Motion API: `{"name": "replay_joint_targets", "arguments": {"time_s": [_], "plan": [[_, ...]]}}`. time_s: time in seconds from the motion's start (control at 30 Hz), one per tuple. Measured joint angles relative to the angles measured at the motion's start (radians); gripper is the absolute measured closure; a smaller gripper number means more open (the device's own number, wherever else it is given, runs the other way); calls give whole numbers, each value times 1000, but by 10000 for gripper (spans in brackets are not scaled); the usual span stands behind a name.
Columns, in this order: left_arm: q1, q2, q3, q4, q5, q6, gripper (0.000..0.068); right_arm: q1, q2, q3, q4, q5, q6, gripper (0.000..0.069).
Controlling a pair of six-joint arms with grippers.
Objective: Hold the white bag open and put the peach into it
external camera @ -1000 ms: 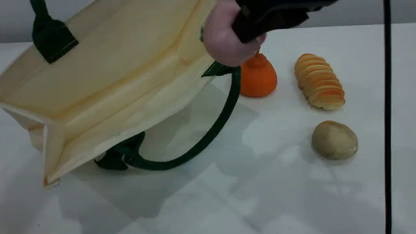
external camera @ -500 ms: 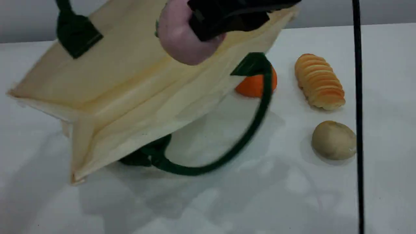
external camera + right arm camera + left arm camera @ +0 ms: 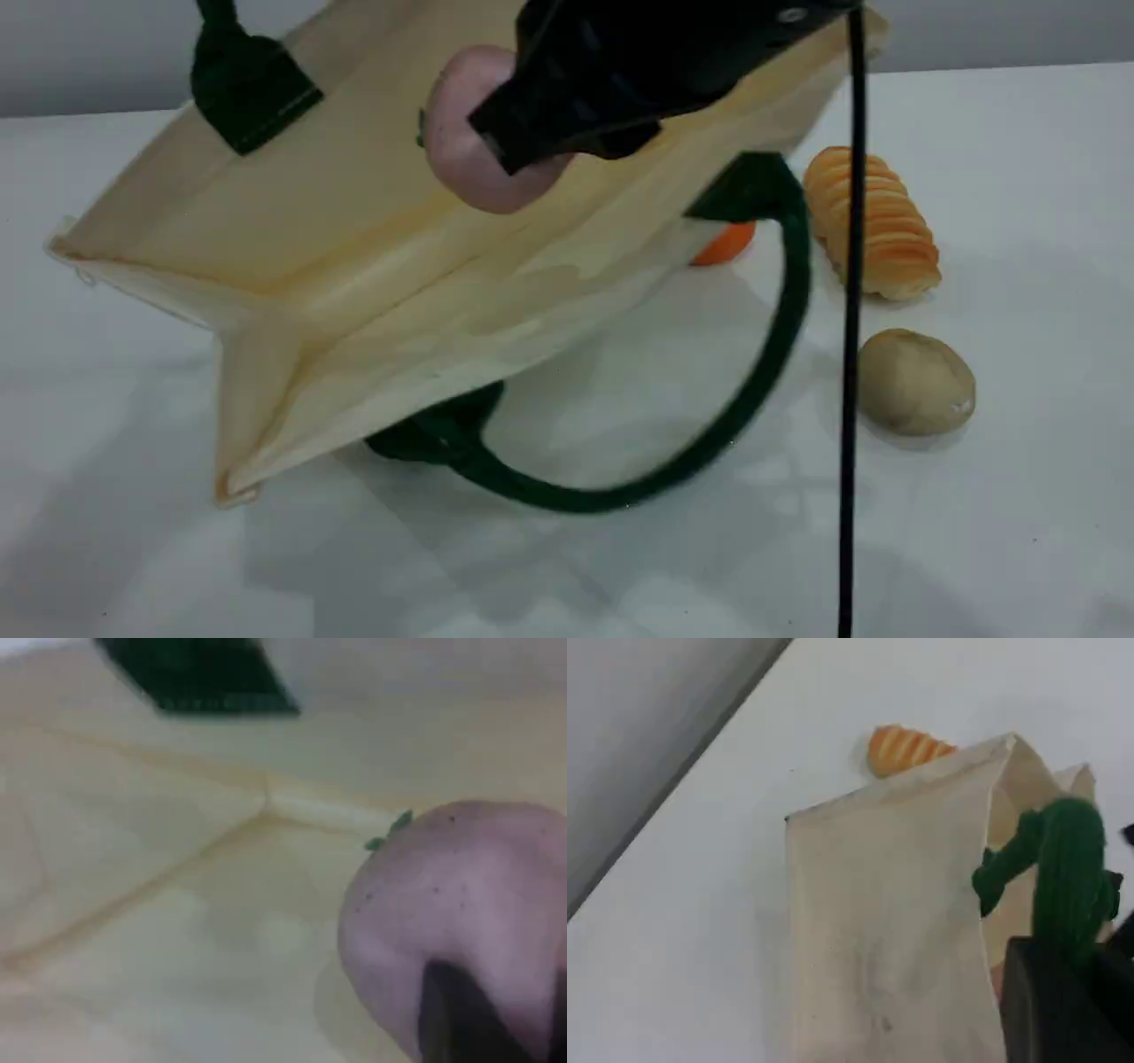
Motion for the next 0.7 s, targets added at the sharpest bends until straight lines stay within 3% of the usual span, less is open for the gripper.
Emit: {"name": "replay_joint_targets", "arguments": {"time_s": [0.3, 0.7], "plan": [[0, 0, 82, 20, -8, -3, 593, 0, 83, -102, 0, 39, -14, 575], [0, -7, 125, 39, 1, 21, 593, 0, 204, -132, 0, -45, -27, 575]]}}
